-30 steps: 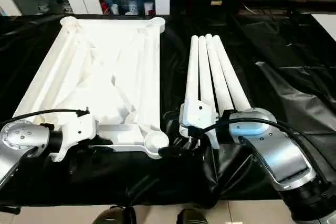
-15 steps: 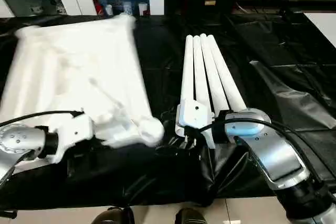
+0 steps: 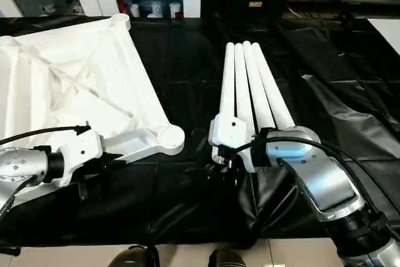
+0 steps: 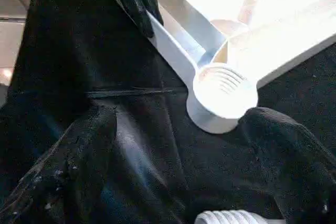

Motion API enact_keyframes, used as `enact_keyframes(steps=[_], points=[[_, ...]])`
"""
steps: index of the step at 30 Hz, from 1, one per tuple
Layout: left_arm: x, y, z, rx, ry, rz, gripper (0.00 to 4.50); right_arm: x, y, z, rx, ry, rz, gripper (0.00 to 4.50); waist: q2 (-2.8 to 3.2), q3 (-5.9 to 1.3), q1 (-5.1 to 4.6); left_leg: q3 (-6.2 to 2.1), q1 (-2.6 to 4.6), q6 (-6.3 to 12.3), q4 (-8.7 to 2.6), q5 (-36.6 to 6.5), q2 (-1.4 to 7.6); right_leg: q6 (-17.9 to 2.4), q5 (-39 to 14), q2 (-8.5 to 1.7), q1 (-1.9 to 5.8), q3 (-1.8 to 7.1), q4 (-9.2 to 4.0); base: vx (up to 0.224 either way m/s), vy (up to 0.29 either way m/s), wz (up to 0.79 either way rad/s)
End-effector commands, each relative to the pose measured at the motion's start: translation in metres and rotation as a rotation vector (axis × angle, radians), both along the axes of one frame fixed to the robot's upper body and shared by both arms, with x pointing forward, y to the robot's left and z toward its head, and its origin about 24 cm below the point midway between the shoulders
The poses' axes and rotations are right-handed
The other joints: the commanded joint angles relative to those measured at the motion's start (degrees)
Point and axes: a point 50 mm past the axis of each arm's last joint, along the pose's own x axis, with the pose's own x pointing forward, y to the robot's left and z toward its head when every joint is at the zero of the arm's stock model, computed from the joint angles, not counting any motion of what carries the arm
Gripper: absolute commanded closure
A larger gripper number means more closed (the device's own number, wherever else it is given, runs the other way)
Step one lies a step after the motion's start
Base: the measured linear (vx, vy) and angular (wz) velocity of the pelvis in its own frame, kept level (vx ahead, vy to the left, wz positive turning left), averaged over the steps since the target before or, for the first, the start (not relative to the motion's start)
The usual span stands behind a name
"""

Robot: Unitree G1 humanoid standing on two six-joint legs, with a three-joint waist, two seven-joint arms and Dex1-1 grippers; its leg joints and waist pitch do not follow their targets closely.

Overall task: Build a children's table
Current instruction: Rotate table base, then pick table leg

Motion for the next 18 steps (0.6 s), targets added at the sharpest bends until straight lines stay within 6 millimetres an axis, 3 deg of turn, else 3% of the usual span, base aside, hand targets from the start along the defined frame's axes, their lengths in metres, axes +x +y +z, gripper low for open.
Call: enact_keyframes(steps=[1,6,10,14,18], points=[[0.008,0.01,0.01,0.046,-0.079,0.033,4.03,0.003,-0.002,0.004,0.004,-0.026,-0.021,0.31,-0.11,-4.4,0.15,-1.89,1.63,6.72,-4.15,-4.1,4.84,-15.3,-0.7,-5.43,2.85,3.21,-3.64,0.0,0.0,0.0],[0.014,0.017,0.023,-0.015,-0.119,0.062,3.58,0.002,0.001,0.003,0.024,-0.017,-0.047,0.31,-0.19,-4.52,0.1,-1.84,1.55,6.39,-4.09,-3.4,4.82,-16.0,0.7,-5.51,2.93,3.21,-3.43,0.0,0.0,0.0],[0.006,0.016,0.034,-0.079,-0.082,0.027,3.19,0.005,0.006,0.007,0.077,-0.021,-0.101,0.31,-0.12,-4.64,0.21,-1.83,1.66,6.05,-4.12,-3.2,4.83,-16.3,1.0,-5.42,2.86,3.15,-3.26,0.0,0.0,0.0],[-0.004,0.014,0.048,-0.155,-0.074,0.017,3.19,0.027,0.01,0.017,0.155,-0.023,-0.34,0.31,-0.1,-4.53,-0.17,-1.79,1.73,5.4,-4.27,-2.4,4.68,-17.0,0.7,-5.28,2.6,3.1,-3.1,0.0,0.0,0.0],[-0.008,0.009,0.052,-0.198,-0.055,0.013,3.14,0.048,0.01,0.02,0.177,0.107,-0.551,0.16,-0.03,-4.33,-0.09,-1.47,2.09,2.58,-4.36,-4.4,4.41,-16.1,-3.8,-5.02,2.26,3.34,-3.48,0.0,0.0,0.0]])
